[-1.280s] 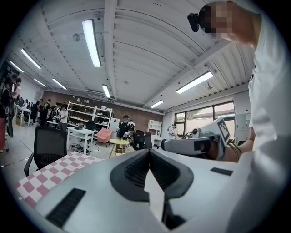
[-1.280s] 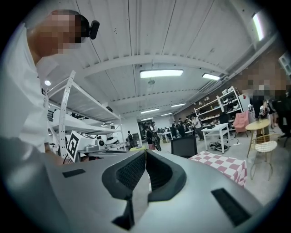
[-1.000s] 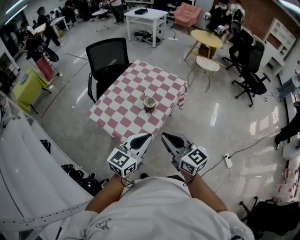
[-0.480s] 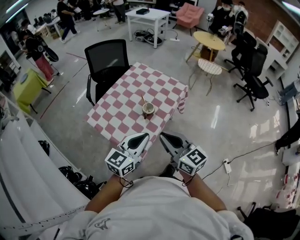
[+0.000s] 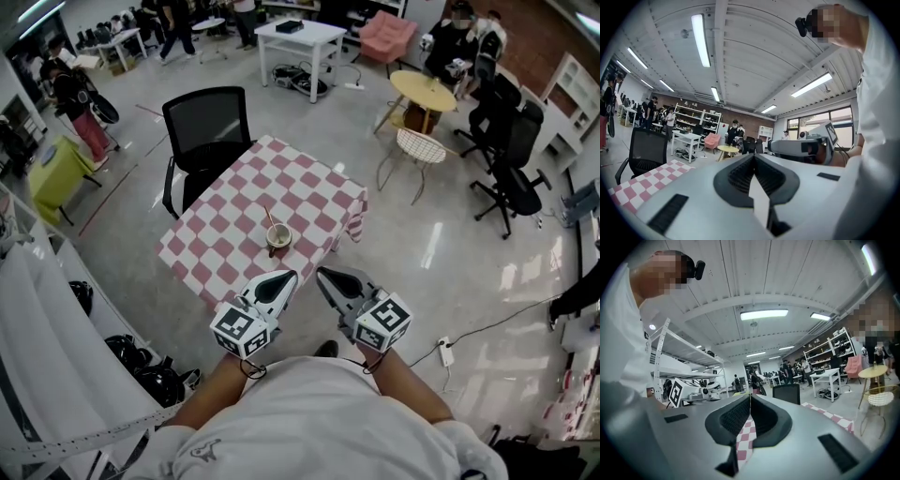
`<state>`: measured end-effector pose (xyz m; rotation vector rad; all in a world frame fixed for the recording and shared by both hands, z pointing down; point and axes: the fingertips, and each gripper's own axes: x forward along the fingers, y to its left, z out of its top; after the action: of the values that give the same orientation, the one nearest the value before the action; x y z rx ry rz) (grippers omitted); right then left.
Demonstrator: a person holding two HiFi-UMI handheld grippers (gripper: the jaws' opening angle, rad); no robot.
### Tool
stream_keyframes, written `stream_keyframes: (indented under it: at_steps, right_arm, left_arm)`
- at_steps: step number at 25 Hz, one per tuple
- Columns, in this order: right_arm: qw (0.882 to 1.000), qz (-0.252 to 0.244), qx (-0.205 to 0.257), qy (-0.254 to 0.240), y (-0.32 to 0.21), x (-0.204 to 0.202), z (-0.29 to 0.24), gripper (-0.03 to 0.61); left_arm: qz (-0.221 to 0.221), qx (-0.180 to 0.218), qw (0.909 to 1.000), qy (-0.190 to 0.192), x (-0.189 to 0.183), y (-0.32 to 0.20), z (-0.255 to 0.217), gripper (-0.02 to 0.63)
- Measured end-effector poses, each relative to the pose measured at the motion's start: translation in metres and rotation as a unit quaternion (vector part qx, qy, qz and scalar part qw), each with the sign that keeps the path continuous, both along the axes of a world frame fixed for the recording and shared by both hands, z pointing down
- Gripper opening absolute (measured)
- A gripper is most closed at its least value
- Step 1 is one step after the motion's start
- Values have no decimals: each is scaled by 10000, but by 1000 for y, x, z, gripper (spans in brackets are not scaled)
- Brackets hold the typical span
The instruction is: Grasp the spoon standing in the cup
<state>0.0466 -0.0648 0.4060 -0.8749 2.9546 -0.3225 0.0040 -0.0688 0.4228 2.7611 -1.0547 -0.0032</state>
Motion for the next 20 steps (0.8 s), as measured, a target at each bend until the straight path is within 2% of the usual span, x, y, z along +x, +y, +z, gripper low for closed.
stream_keyframes:
  at_steps: [7,10,13,20]
  right_arm:
    - [9999,-138,-57,25,-25,50,5,32]
    - [9997,-204,-112,20,-33,63,10,32]
    - [9995,-242,-178,-17,-36,72,14,32]
    - [9990,-332,-299,-48,-57,73,23,32]
  left_arm:
    - [-73,37,10000,28,53,-28,-1,11]
    - [-167,-69,9998,64,66,-38,6,11]
    - [-76,-104,9999,-13,81,-42,8,11]
    - [-142,-209,9996,-102,83,-59,16,11]
